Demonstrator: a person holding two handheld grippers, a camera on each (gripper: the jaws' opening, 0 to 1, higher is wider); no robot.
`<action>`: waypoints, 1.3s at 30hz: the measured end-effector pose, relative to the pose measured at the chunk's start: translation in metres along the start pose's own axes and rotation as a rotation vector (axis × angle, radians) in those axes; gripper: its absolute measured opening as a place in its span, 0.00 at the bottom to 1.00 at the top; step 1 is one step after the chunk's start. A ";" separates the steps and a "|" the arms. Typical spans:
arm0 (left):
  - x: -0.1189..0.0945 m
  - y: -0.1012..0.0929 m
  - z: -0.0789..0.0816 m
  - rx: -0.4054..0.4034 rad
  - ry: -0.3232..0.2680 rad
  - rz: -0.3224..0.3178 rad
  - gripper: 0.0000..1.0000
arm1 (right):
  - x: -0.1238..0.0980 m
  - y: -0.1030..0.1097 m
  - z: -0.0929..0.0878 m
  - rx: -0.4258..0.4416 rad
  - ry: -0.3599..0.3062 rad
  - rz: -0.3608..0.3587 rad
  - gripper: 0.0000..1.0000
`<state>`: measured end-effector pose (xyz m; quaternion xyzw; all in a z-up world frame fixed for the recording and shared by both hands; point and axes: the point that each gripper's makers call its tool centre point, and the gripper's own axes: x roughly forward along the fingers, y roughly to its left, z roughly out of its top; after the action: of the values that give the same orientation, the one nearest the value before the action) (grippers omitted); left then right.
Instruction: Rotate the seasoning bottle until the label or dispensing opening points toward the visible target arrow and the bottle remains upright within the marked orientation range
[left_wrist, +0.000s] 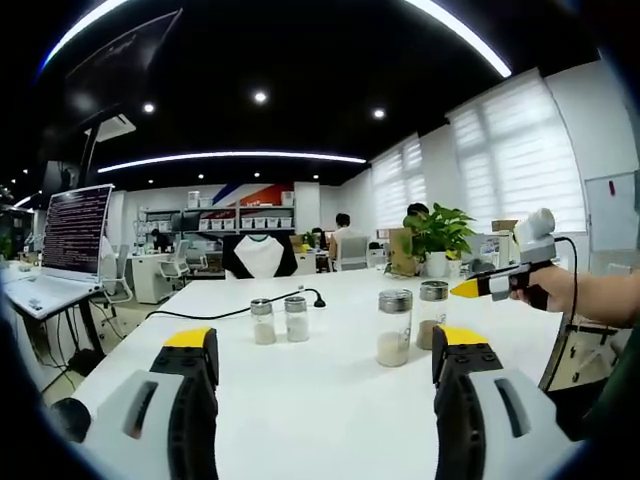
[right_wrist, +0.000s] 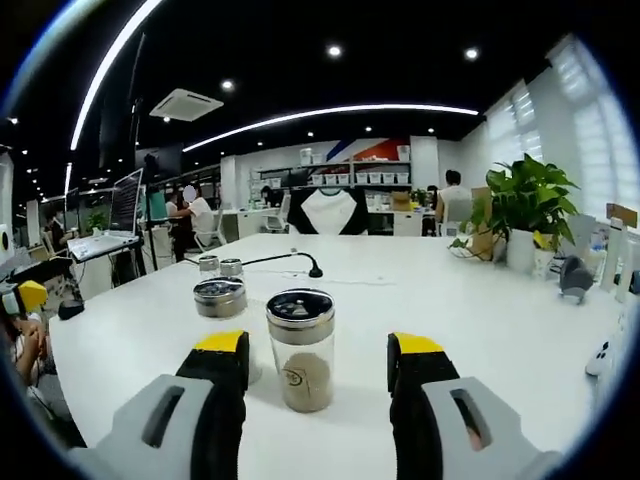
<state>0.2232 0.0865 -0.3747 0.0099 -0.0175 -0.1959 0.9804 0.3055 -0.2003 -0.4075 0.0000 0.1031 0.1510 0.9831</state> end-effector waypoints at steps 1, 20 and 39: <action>0.001 -0.001 0.002 0.002 -0.002 -0.004 0.93 | -0.003 -0.001 0.001 -0.003 -0.003 -0.006 0.56; 0.012 0.000 0.017 -0.031 -0.045 -0.018 0.90 | -0.036 0.008 -0.011 0.051 -0.076 0.053 0.66; 0.089 0.007 0.043 0.012 -0.117 -0.069 0.84 | -0.049 0.009 -0.015 0.025 -0.063 0.059 0.68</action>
<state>0.3066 0.0581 -0.3285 0.0047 -0.0756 -0.2298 0.9703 0.2539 -0.2072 -0.4118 0.0201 0.0739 0.1787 0.9809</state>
